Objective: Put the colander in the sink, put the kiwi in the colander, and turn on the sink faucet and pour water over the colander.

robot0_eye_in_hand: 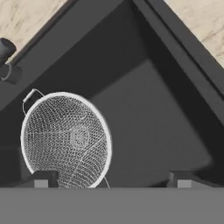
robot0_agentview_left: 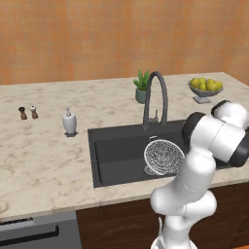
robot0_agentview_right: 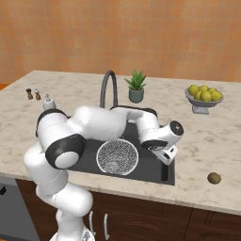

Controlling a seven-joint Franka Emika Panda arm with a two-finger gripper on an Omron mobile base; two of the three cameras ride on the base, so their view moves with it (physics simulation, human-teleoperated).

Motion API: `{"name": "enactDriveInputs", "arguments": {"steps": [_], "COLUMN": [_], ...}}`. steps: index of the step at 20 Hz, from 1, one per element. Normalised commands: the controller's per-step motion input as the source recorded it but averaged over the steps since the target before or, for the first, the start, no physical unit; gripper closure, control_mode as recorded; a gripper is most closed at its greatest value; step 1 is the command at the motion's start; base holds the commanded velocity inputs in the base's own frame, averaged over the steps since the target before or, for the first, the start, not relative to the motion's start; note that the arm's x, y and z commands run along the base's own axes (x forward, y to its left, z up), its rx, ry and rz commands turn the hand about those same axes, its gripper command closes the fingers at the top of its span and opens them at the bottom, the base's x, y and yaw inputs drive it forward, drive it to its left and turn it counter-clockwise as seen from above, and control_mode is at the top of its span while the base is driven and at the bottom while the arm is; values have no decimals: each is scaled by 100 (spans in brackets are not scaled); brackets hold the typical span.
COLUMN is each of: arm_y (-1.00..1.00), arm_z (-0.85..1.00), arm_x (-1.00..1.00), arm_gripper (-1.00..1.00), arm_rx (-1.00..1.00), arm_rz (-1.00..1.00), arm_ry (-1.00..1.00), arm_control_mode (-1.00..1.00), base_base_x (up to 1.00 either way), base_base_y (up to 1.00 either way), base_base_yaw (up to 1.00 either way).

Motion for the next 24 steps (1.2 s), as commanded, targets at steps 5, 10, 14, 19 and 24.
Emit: {"name": "enactDriveInputs", "arguments": {"steps": [5, 10, 14, 19, 24], "arm_y": [-54, -64, -68, -46, -5], "arm_z": [56, 39, 4, 0, 1], "arm_x": [-70, -91, -87, -36, 15], "arm_gripper": [-100, -100, -100, -100, -100], "arm_rx": [-8, -14, -20, -28, -15], "arm_rz": [-2, -5, -14, -20, -9], "arm_ry": [-2, 0, 7, 22, 29], "arm_control_mode": [-100, -100, -100, -100, -100], "base_base_x": [0, 0, 0, 0, 0], "base_base_y": [0, 0, 0, 0, 0], "base_base_yaw": [0, 0, 0, 0, 0]}}
